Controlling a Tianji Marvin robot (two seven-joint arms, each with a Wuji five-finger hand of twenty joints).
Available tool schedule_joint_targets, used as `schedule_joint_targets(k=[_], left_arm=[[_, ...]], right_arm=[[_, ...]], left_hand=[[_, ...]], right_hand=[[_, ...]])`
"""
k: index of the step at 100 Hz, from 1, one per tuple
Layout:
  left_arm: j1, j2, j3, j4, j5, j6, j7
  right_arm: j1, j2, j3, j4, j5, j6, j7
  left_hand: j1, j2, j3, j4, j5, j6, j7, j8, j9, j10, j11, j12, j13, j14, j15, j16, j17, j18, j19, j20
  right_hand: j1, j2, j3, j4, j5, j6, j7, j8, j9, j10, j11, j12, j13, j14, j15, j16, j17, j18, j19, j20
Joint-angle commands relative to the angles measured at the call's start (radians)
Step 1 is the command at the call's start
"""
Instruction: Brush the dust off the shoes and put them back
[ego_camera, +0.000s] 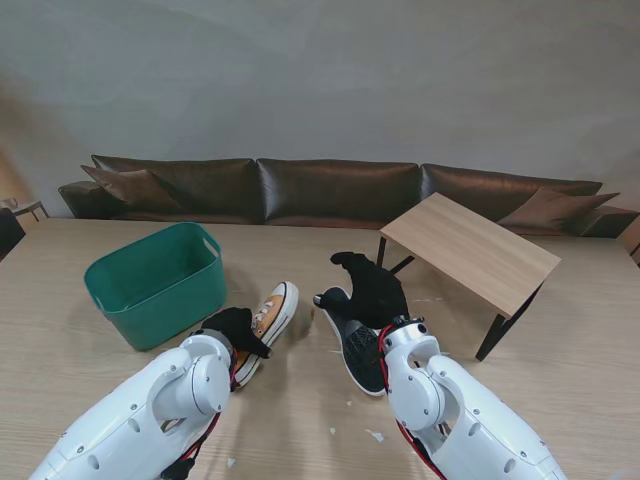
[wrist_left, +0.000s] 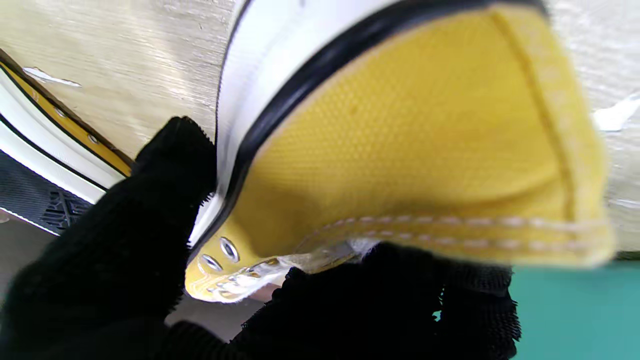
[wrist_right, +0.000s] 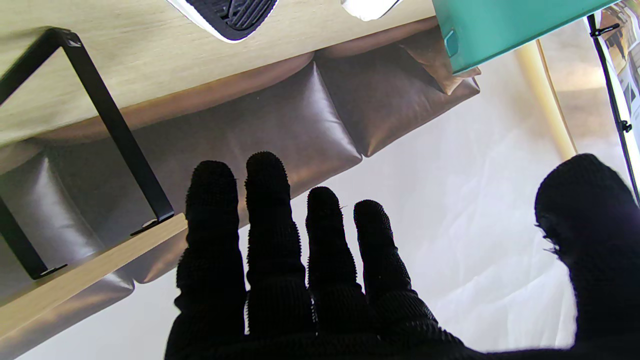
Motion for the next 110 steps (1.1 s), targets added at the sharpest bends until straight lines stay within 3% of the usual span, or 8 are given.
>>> schedule_joint_targets(k=[1,14,56,92,110], left_arm=[[0.012,-0.004,-0.003,-0.012,-0.008,0.0,-0.028],[0.022,-0.005,-0.018,-0.026,-0.027,-0.001,-0.031],[0.01,0.003,-0.006,-0.04,-0.064,0.029,-0.078],[0.018,0.003,-0.021,-0.064,-0.081,0.031,-0.084],[0.04,0.002,-0.044,-0.104,-0.09,0.048,-0.078]], right_arm=[[-0.006,-0.005,-0.001,0.0,0.0,-0.001,0.012],[-0.006,-0.005,0.0,0.0,0.001,-0.002,0.014],[-0.006,-0.008,0.0,0.005,0.013,0.001,0.01],[-0.007,-0.009,0.001,0.008,0.018,0.002,0.01],[-0.007,-0.008,0.001,0.005,0.019,0.002,0.015]], left_hand=[[0.03,0.057,0.104,0.09,0.009,-0.094,-0.233,-0.163,-0.061,-0.041,-0.019,-0.026,-0.041,0.006,0.035,0.032,-0.051,0.017,-0.028,0.012],[0.017,0.083,0.066,0.092,0.006,-0.083,-0.345,-0.224,-0.089,-0.022,-0.051,-0.07,-0.084,0.034,-0.002,0.015,-0.09,0.03,-0.062,0.02],[0.004,0.134,-0.005,0.1,-0.044,-0.077,-0.453,-0.289,-0.17,0.006,-0.104,-0.112,-0.202,0.096,-0.041,0.007,-0.204,0.035,-0.1,0.06],[-0.006,0.174,-0.059,0.107,-0.074,-0.075,-0.492,-0.351,-0.206,0.024,-0.133,-0.162,-0.247,0.121,-0.094,-0.028,-0.239,0.041,-0.144,0.071],[-0.005,0.216,-0.109,0.114,-0.083,-0.076,-0.495,-0.368,-0.217,0.034,-0.141,-0.183,-0.276,0.146,-0.139,-0.062,-0.251,0.06,-0.198,0.051]], right_hand=[[-0.013,-0.006,0.025,0.003,0.011,-0.001,-0.011,0.011,0.015,0.02,-0.015,0.001,0.01,0.005,0.004,0.006,-0.282,0.021,-0.027,0.026],[-0.014,-0.007,0.027,0.003,0.011,-0.002,-0.012,0.012,0.015,0.019,-0.015,0.002,0.01,0.004,0.004,0.006,-0.282,0.021,-0.027,0.027],[-0.012,-0.012,0.036,0.002,0.013,-0.001,-0.013,0.015,0.016,0.019,-0.015,0.002,0.01,0.004,0.005,0.007,-0.281,0.021,-0.029,0.032],[-0.012,-0.013,0.041,0.001,0.015,0.0,-0.014,0.016,0.017,0.019,-0.016,0.002,0.013,0.004,0.006,0.007,-0.281,0.022,-0.032,0.035],[-0.012,-0.012,0.042,0.001,0.015,-0.002,-0.016,0.016,0.018,0.02,-0.016,0.002,0.013,0.007,0.005,0.007,-0.281,0.023,-0.032,0.036]])
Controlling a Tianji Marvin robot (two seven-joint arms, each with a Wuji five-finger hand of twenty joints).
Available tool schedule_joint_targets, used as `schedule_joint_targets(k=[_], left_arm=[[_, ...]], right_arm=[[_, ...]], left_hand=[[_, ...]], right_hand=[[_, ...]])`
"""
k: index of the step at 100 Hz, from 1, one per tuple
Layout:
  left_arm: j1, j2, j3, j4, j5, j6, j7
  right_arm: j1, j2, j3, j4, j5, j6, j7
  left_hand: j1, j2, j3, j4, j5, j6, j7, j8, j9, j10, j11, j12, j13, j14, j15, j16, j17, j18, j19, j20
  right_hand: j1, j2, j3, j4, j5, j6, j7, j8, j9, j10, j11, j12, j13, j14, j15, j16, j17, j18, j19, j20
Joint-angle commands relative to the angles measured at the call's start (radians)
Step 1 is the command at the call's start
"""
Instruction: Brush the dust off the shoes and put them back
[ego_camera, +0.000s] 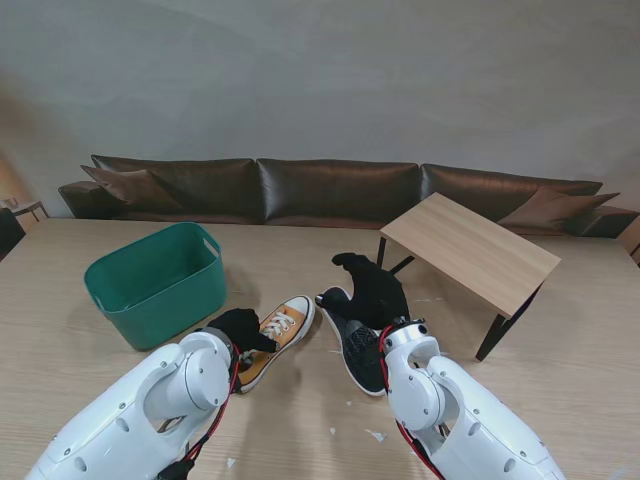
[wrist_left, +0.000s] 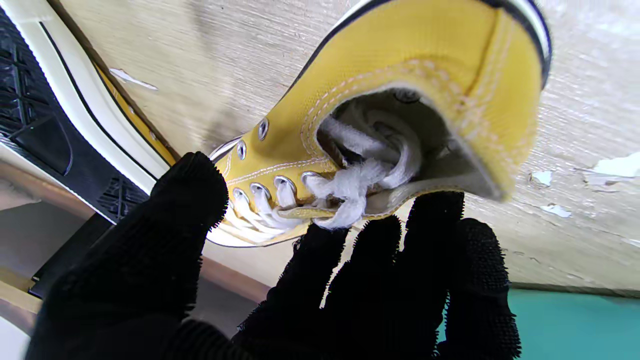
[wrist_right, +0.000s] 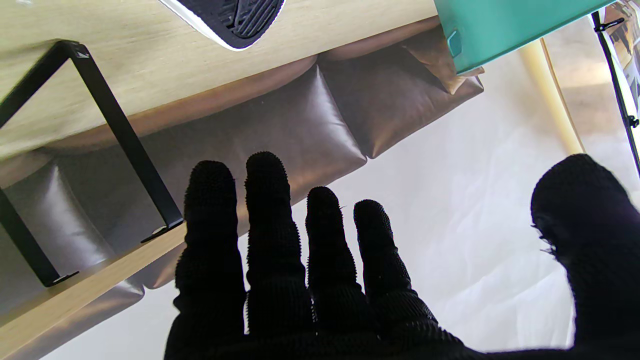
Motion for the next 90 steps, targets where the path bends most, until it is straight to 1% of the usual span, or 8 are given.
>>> schedule_joint_targets(k=[1,26,37,48,57,71,79,90], left_arm=[[0.015,-0.003,-0.01,-0.019,-0.001,0.008,-0.016],[0.07,0.001,-0.055,-0.096,0.014,0.024,-0.019],[0.099,0.003,-0.067,-0.126,0.028,0.051,-0.018],[0.126,-0.002,-0.075,-0.139,0.029,0.066,0.005],[0.152,-0.011,-0.092,-0.145,0.026,0.052,0.044],[0.214,-0.019,-0.153,-0.173,0.057,-0.025,0.095],[0.257,-0.024,-0.203,-0.194,0.059,-0.072,0.126],[0.308,-0.03,-0.272,-0.218,0.03,-0.145,0.154]], right_arm=[[-0.006,-0.004,-0.001,-0.004,0.0,0.0,0.015],[-0.008,-0.003,-0.001,-0.01,-0.003,0.001,0.021],[-0.011,-0.002,-0.001,-0.013,-0.003,0.0,0.021],[-0.016,-0.002,0.001,-0.017,-0.002,-0.002,0.023],[-0.036,0.002,0.012,-0.039,-0.003,-0.008,0.03],[-0.093,0.02,0.044,-0.118,-0.021,-0.02,0.073],[-0.139,0.032,0.064,-0.186,-0.029,-0.019,0.117],[-0.199,0.048,0.077,-0.278,-0.038,-0.005,0.186]], left_hand=[[-0.027,0.035,-0.03,0.049,-0.051,-0.01,-0.1,-0.063,-0.029,0.015,-0.008,-0.013,-0.044,0.048,-0.014,-0.013,-0.028,0.029,-0.031,-0.005],[-0.022,0.079,-0.068,0.053,-0.044,-0.015,-0.097,-0.064,-0.029,0.018,-0.01,-0.015,-0.066,0.056,-0.029,-0.024,-0.044,0.029,-0.053,-0.014],[-0.014,0.095,-0.084,0.056,-0.044,-0.012,-0.097,-0.065,-0.029,0.023,-0.011,-0.015,-0.068,0.064,-0.029,-0.025,-0.05,0.031,-0.056,-0.014],[-0.006,0.105,-0.098,0.059,-0.042,-0.012,-0.097,-0.065,-0.032,0.026,-0.013,-0.015,-0.078,0.068,-0.032,-0.026,-0.06,0.029,-0.057,-0.012],[0.006,0.117,-0.115,0.062,-0.033,-0.017,-0.093,-0.062,-0.027,0.019,-0.009,-0.008,-0.091,0.07,-0.027,-0.021,-0.073,0.022,-0.05,-0.004],[0.011,0.125,-0.13,0.064,0.003,-0.038,-0.074,-0.051,0.012,-0.001,0.006,0.007,-0.067,0.064,0.001,-0.007,-0.051,0.018,-0.017,0.013],[0.017,0.127,-0.134,0.065,0.025,-0.048,-0.062,-0.044,0.036,-0.008,0.015,0.015,-0.072,0.065,0.003,-0.005,-0.051,0.017,-0.012,0.015],[0.043,0.133,-0.162,0.066,0.041,-0.068,-0.057,-0.033,0.031,-0.023,0.004,0.02,-0.136,0.068,-0.047,-0.018,-0.096,0.011,-0.075,-0.007]], right_hand=[[-0.012,-0.011,0.019,0.001,0.014,-0.002,-0.016,0.007,0.018,0.018,-0.016,0.002,0.012,0.007,0.005,0.007,-0.281,0.013,-0.025,0.017],[-0.011,-0.012,0.021,0.003,0.016,-0.005,-0.018,0.008,0.021,0.02,-0.018,0.002,0.014,0.006,0.005,0.008,-0.279,0.014,-0.025,0.019],[-0.011,-0.012,0.022,0.003,0.019,-0.005,-0.017,0.008,0.023,0.019,-0.017,0.003,0.014,0.006,0.005,0.008,-0.278,0.014,-0.026,0.02],[-0.007,-0.015,0.026,0.004,0.028,-0.014,-0.016,0.009,0.022,0.022,-0.019,0.002,0.01,0.009,0.003,0.008,-0.281,0.016,-0.028,0.02],[-0.001,-0.022,0.041,0.008,0.054,-0.041,-0.018,0.007,0.031,0.026,-0.02,0.002,0.013,0.014,0.007,0.01,-0.267,0.019,-0.018,0.027],[0.004,-0.045,0.087,0.016,0.118,-0.084,-0.046,0.005,0.076,0.032,-0.032,0.008,0.042,0.022,0.081,0.058,-0.208,0.029,0.105,0.117],[0.009,-0.052,0.102,0.019,0.129,-0.105,-0.065,0.008,0.102,0.031,-0.018,0.032,0.073,0.028,0.161,0.107,-0.158,0.042,0.22,0.203],[0.019,-0.063,0.112,0.021,0.134,-0.148,-0.087,0.017,0.133,0.025,0.004,0.066,0.127,0.026,0.269,0.166,-0.086,0.046,0.363,0.317]])
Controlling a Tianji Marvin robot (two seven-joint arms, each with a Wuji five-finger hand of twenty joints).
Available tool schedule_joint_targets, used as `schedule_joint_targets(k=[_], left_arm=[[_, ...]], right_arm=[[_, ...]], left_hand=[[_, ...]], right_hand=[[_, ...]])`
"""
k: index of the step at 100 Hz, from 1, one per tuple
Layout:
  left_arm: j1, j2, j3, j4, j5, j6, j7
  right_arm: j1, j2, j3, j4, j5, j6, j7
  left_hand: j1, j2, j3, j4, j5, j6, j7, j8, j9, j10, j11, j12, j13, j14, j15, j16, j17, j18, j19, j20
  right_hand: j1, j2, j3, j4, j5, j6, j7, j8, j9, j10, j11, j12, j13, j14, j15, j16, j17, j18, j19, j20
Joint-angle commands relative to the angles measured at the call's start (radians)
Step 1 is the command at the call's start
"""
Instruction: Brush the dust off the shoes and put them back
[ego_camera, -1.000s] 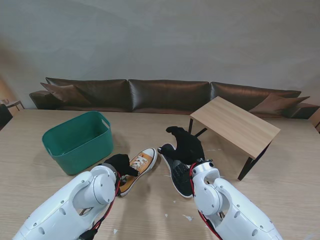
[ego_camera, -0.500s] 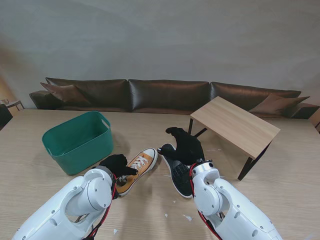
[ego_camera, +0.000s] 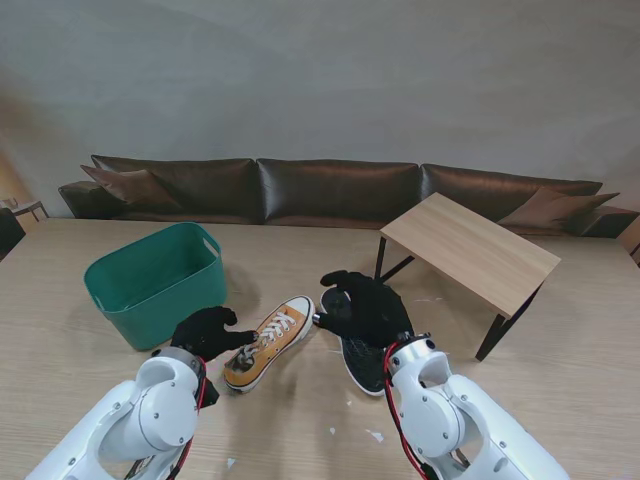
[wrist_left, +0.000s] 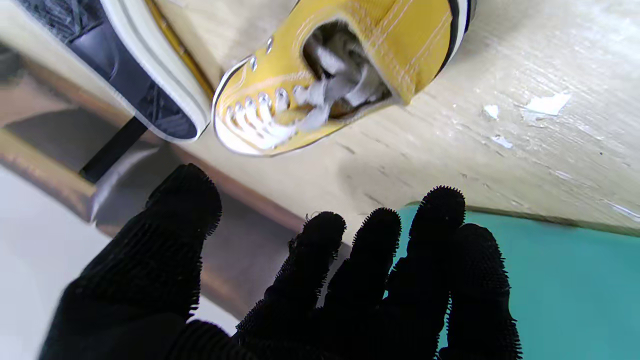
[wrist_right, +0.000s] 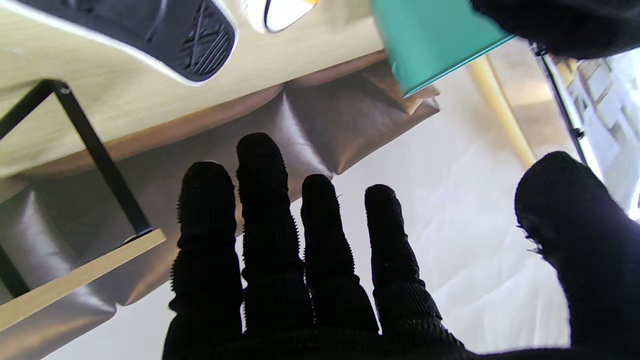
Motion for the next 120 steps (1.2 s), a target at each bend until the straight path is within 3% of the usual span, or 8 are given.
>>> schedule_joint_targets(k=[1,19,38,52,71,105,120], left_arm=[[0.019,0.003,-0.022,-0.016,-0.011,-0.021,-0.013],[0.092,0.018,-0.134,-0.043,0.04,-0.142,-0.056],[0.141,0.023,-0.202,-0.035,0.081,-0.236,-0.061],[0.16,0.027,-0.216,-0.017,0.112,-0.27,-0.062],[0.183,0.028,-0.214,-0.004,0.151,-0.28,-0.044],[0.229,0.019,-0.222,0.005,0.193,-0.262,0.028],[0.241,0.017,-0.236,0.001,0.184,-0.259,0.035]], right_arm=[[-0.037,0.008,-0.014,-0.041,-0.011,0.007,0.028],[-0.083,0.024,-0.054,-0.126,-0.042,0.091,0.098],[-0.071,0.025,-0.14,-0.142,-0.06,0.18,0.122],[-0.033,0.023,-0.215,-0.135,-0.068,0.248,0.141],[0.034,0.013,-0.321,-0.109,-0.064,0.338,0.161],[0.136,-0.037,-0.479,0.01,-0.023,0.46,0.124],[0.173,-0.057,-0.53,0.04,-0.005,0.515,0.132]], left_hand=[[0.032,0.037,-0.035,0.027,0.028,-0.029,0.011,0.014,0.008,-0.019,-0.01,0.011,-0.065,0.038,-0.026,-0.005,-0.04,0.001,-0.042,-0.008],[0.054,0.034,-0.059,0.033,0.031,-0.082,0.016,0.028,-0.022,-0.071,-0.02,0.006,-0.16,-0.014,-0.098,-0.02,-0.108,-0.042,-0.158,-0.034],[0.067,0.019,-0.052,0.035,0.04,-0.109,0.024,0.035,-0.023,-0.087,-0.018,0.004,-0.177,-0.034,-0.125,-0.026,-0.124,-0.052,-0.214,-0.038],[0.065,-0.002,-0.013,0.033,0.063,-0.122,0.048,0.054,-0.002,-0.079,0.002,0.028,-0.155,-0.041,-0.094,0.001,-0.102,-0.056,-0.184,0.008],[0.066,-0.014,0.014,0.03,0.069,-0.122,0.055,0.062,0.0,-0.08,0.004,0.037,-0.149,-0.05,-0.078,0.009,-0.096,-0.063,-0.174,0.016],[0.059,-0.013,0.035,0.026,0.06,-0.123,0.051,0.066,-0.005,-0.077,0.0,0.041,-0.155,-0.049,-0.074,0.009,-0.103,-0.066,-0.175,0.015],[0.061,-0.009,0.035,0.025,0.052,-0.122,0.043,0.062,-0.008,-0.073,-0.002,0.04,-0.159,-0.043,-0.077,0.009,-0.107,-0.064,-0.179,0.014]], right_hand=[[0.009,-0.04,0.021,0.021,0.008,-0.038,-0.026,0.007,0.02,0.005,0.021,0.03,0.053,0.007,0.058,0.034,-0.079,0.019,0.108,0.062],[0.021,-0.056,0.024,0.024,-0.004,-0.066,-0.045,0.027,0.054,-0.002,0.068,0.078,0.142,-0.014,0.176,0.081,0.033,0.008,0.256,0.138],[0.035,-0.077,0.044,0.024,-0.019,-0.126,-0.052,0.041,0.1,-0.014,0.125,0.12,0.24,-0.036,0.287,0.115,0.13,-0.007,0.363,0.159],[0.053,-0.099,0.072,0.025,-0.011,-0.176,-0.05,0.047,0.155,-0.03,0.156,0.138,0.319,-0.051,0.336,0.125,0.199,-0.008,0.409,0.158],[0.064,-0.123,0.104,0.021,0.001,-0.204,-0.041,0.055,0.211,-0.046,0.179,0.153,0.396,-0.073,0.364,0.125,0.265,-0.009,0.441,0.145],[0.061,-0.143,0.117,0.017,0.015,-0.195,-0.029,0.054,0.274,-0.058,0.199,0.17,0.5,-0.106,0.405,0.13,0.371,-0.012,0.501,0.12],[0.06,-0.15,0.118,0.016,-0.024,-0.176,-0.04,0.024,0.313,-0.072,0.22,0.183,0.504,-0.142,0.512,0.166,0.442,-0.03,0.544,0.092]])
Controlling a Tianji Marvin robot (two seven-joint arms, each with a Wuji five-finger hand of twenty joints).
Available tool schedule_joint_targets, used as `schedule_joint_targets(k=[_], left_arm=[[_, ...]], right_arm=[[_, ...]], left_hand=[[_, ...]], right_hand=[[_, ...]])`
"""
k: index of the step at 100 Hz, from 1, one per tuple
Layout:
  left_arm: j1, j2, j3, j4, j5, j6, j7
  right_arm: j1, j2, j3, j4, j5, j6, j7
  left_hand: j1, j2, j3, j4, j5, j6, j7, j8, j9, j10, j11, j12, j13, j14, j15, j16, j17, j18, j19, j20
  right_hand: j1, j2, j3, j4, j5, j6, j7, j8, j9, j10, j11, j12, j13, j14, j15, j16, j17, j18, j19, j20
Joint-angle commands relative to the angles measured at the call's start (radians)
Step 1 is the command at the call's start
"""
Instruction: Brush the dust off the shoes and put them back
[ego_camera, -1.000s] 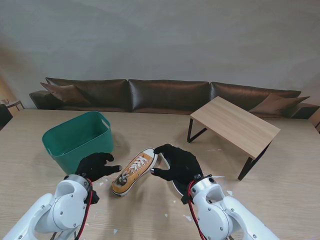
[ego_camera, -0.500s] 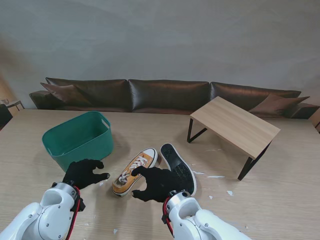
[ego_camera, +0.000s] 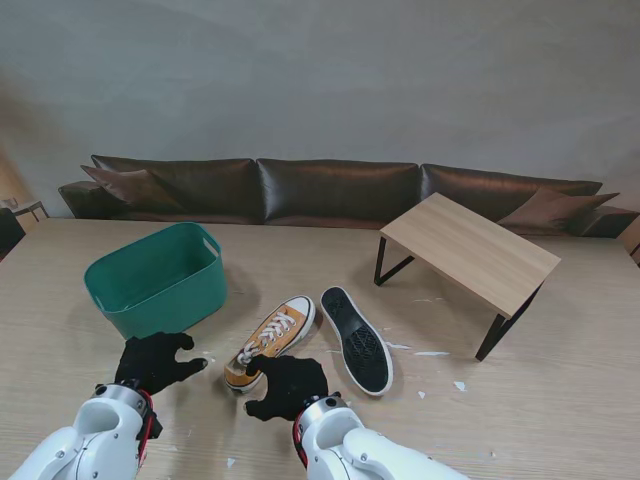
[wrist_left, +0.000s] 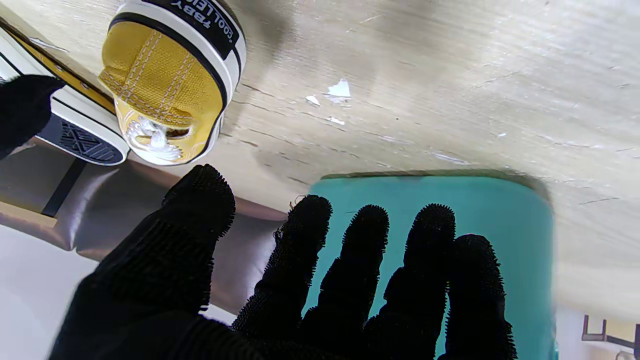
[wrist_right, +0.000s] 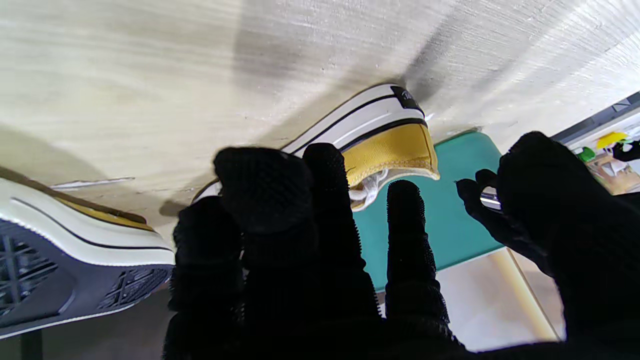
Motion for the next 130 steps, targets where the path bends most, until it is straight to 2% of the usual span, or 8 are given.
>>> schedule_joint_targets(k=[1,21,30,56,68,101,117,130], left_arm=[[0.01,-0.004,-0.009,-0.003,-0.008,0.001,-0.024],[0.018,-0.003,-0.021,-0.007,-0.02,-0.001,-0.04],[0.019,-0.003,-0.019,-0.011,-0.023,0.007,-0.042],[0.031,0.0,-0.017,-0.028,-0.011,0.033,-0.065],[0.034,-0.001,-0.01,-0.028,-0.011,0.043,-0.061],[0.03,-0.003,0.016,-0.005,-0.026,0.074,-0.047],[0.034,-0.005,0.022,-0.003,-0.029,0.086,-0.038],[0.038,-0.006,0.023,-0.006,-0.03,0.092,-0.035]], right_arm=[[0.005,-0.021,-0.011,0.006,0.011,0.017,0.019],[0.046,-0.044,-0.075,0.015,0.008,0.107,0.033],[0.057,-0.059,-0.096,0.024,0.007,0.14,0.03],[0.073,-0.103,-0.135,0.072,0.033,0.181,0.005],[0.09,-0.124,-0.158,0.106,0.031,0.206,-0.002],[0.146,-0.185,-0.196,0.192,0.034,0.273,-0.018],[0.164,-0.219,-0.206,0.242,0.055,0.286,-0.029],[0.169,-0.247,-0.213,0.29,0.063,0.287,-0.05]], left_hand=[[0.019,-0.008,0.013,0.022,-0.006,-0.013,-0.013,0.0,0.001,0.004,-0.003,0.014,-0.016,-0.003,0.013,0.008,-0.017,-0.02,0.011,0.014],[0.02,-0.004,0.01,0.022,-0.004,-0.008,-0.013,-0.001,0.009,0.008,-0.001,0.015,-0.014,0.0,0.014,0.009,-0.017,-0.019,0.011,0.016],[0.021,-0.004,0.008,0.022,-0.004,-0.008,-0.014,-0.001,0.012,0.01,-0.001,0.016,-0.014,0.0,0.015,0.01,-0.017,-0.019,0.011,0.016],[0.022,-0.003,0.007,0.023,0.003,-0.009,-0.01,0.0,0.023,0.011,0.005,0.021,-0.007,0.002,0.02,0.012,-0.013,-0.018,0.013,0.018],[0.023,-0.003,0.008,0.023,0.007,-0.009,-0.008,0.002,0.032,0.009,0.012,0.028,-0.003,0.0,0.023,0.013,-0.01,-0.018,0.015,0.019],[0.021,-0.001,0.011,0.023,0.015,-0.002,0.001,0.008,0.05,0.019,0.028,0.053,0.004,0.001,0.032,0.016,-0.007,-0.018,0.024,0.022],[0.023,-0.004,0.018,0.023,0.034,0.004,0.02,0.022,0.066,0.023,0.044,0.079,0.016,0.002,0.048,0.022,0.001,-0.018,0.042,0.028],[0.022,-0.005,0.025,0.022,0.049,0.01,0.042,0.045,0.077,0.028,0.062,0.117,0.025,0.0,0.076,0.038,0.006,-0.017,0.068,0.036]], right_hand=[[-0.001,-0.038,0.026,0.015,-0.044,-0.001,-0.009,-0.017,0.032,-0.03,0.03,0.023,0.043,-0.034,0.063,0.025,0.405,-0.023,0.087,-0.029],[-0.005,-0.042,0.025,0.014,-0.128,0.035,0.006,-0.096,0.113,-0.057,0.046,0.023,0.047,-0.103,0.221,0.063,0.534,-0.045,0.146,-0.074],[-0.007,-0.042,0.023,0.015,-0.171,0.058,0.057,-0.169,0.124,-0.062,0.046,0.019,0.046,-0.114,0.252,0.063,0.564,-0.048,0.161,-0.105],[-0.003,-0.038,0.031,0.015,-0.176,0.091,0.088,-0.179,0.123,-0.059,0.036,0.011,0.046,-0.119,0.259,0.064,0.577,-0.041,0.162,-0.11],[-0.006,-0.033,0.036,0.017,-0.179,0.108,0.107,-0.184,0.144,-0.065,0.038,0.006,0.048,-0.147,0.287,0.075,0.585,-0.07,0.193,-0.101],[-0.008,-0.025,0.049,0.017,-0.212,0.202,0.135,-0.184,0.139,-0.065,0.034,-0.004,0.048,-0.157,0.298,0.079,0.588,-0.085,0.213,-0.1],[-0.001,-0.035,0.064,0.016,-0.157,0.178,0.163,-0.177,0.158,-0.065,0.044,-0.005,0.049,-0.164,0.312,0.084,0.589,-0.086,0.217,-0.1],[0.009,-0.05,0.086,0.014,-0.041,0.145,0.216,-0.147,0.173,-0.067,0.051,-0.004,0.049,-0.183,0.33,0.092,0.591,-0.097,0.227,-0.099]])
